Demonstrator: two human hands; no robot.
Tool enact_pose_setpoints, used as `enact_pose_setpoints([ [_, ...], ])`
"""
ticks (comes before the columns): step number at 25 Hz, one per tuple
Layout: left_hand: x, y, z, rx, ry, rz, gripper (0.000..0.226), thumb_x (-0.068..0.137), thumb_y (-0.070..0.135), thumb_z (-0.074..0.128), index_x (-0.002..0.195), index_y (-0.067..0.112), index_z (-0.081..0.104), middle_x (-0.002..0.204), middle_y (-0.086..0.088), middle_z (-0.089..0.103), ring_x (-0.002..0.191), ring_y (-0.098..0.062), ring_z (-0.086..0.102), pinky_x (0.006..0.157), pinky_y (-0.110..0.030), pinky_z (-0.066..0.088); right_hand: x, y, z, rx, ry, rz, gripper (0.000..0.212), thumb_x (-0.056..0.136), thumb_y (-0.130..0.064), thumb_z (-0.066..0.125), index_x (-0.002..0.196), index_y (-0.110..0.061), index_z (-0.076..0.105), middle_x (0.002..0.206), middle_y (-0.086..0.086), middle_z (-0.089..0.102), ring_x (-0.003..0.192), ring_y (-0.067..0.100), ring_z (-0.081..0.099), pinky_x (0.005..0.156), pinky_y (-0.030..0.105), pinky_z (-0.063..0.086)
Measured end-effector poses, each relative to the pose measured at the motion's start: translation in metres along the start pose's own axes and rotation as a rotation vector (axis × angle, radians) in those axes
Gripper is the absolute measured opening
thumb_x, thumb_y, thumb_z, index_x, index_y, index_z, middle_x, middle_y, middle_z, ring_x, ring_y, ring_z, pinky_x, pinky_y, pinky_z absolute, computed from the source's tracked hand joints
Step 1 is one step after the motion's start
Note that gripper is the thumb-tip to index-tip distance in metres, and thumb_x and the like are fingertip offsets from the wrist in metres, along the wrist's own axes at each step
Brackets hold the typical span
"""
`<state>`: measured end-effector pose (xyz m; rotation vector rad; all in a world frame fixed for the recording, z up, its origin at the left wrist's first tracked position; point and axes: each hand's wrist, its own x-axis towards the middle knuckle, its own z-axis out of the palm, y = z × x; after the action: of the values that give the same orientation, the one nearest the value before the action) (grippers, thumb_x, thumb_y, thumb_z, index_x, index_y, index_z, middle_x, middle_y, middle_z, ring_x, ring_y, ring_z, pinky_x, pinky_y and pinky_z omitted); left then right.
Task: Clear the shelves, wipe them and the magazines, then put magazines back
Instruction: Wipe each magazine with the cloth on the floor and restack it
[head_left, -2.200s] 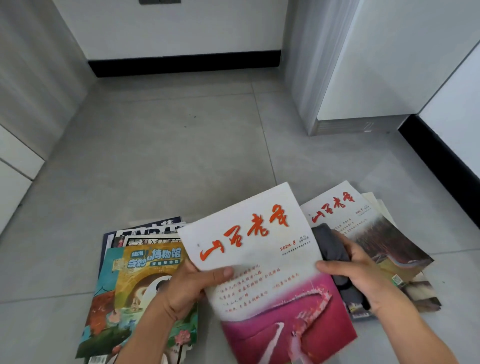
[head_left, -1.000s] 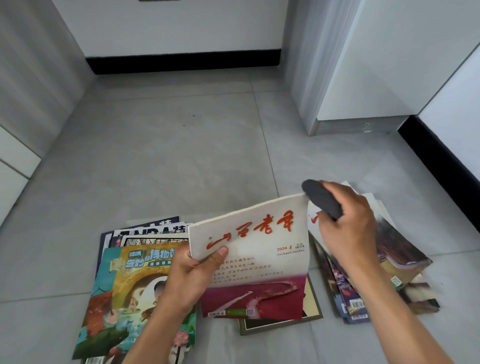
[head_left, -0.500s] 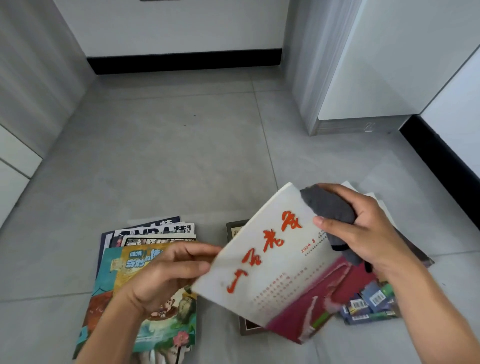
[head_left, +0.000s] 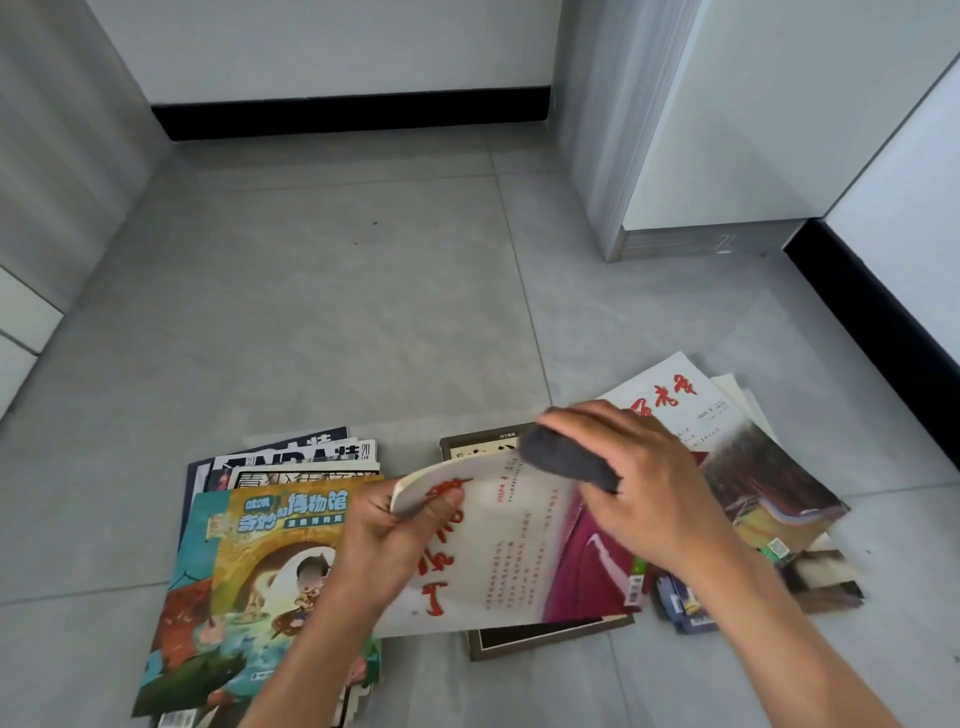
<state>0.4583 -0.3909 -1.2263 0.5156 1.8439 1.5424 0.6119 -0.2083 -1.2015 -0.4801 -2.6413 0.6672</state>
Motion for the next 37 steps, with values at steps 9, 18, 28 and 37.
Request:
enact_pose_setpoints([
  [9,0.002,-0.020,-0.024,-0.231,0.219,-0.153,0.010,0.079,0.005,0.069,0.087,0.011,0.068,0.078,-0.009,0.076,0.067,-0.026,0.074,0.053,-0.037,0.060,-0.037,0.057,0.003,0.957,0.224,0.721,0.052,0.081,-0.002,0.071,0.122,-0.032,0.062,0.109,-0.007,0.075,0.103,0.014,0.070,0.082,0.029,0.055],
  [18,0.018,-0.008,-0.061,0.040,-0.573,-0.336,0.060,0.063,0.033,0.090,0.117,0.016,0.070,0.113,-0.007,0.073,0.104,-0.025,0.070,0.087,-0.032,0.056,-0.020,0.043,-0.031,0.657,-0.058,0.577,0.054,0.079,0.008,0.075,0.109,-0.037,0.067,0.102,-0.018,0.075,0.096,0.000,0.069,0.077,0.010,0.050],
  [28,0.007,-0.017,0.010,0.017,-0.098,0.010,0.012,0.079,0.026,0.071,0.084,0.020,0.079,0.081,-0.007,0.076,0.074,-0.022,0.071,0.069,-0.038,0.057,-0.003,0.008,-0.001,0.325,-0.199,0.196,0.062,0.085,-0.004,0.071,0.127,-0.047,0.056,0.119,-0.020,0.065,0.099,-0.002,0.064,0.080,0.018,0.050],
  [37,0.009,-0.021,0.021,0.004,0.029,-0.071,0.008,0.085,0.022,0.069,0.083,0.024,0.076,0.081,0.000,0.075,0.071,-0.008,0.068,0.066,-0.023,0.055,-0.038,0.061,-0.009,0.515,-0.214,0.581,0.043,0.083,-0.004,0.077,0.110,-0.037,0.071,0.103,-0.009,0.074,0.097,0.011,0.070,0.085,0.043,0.059],
])
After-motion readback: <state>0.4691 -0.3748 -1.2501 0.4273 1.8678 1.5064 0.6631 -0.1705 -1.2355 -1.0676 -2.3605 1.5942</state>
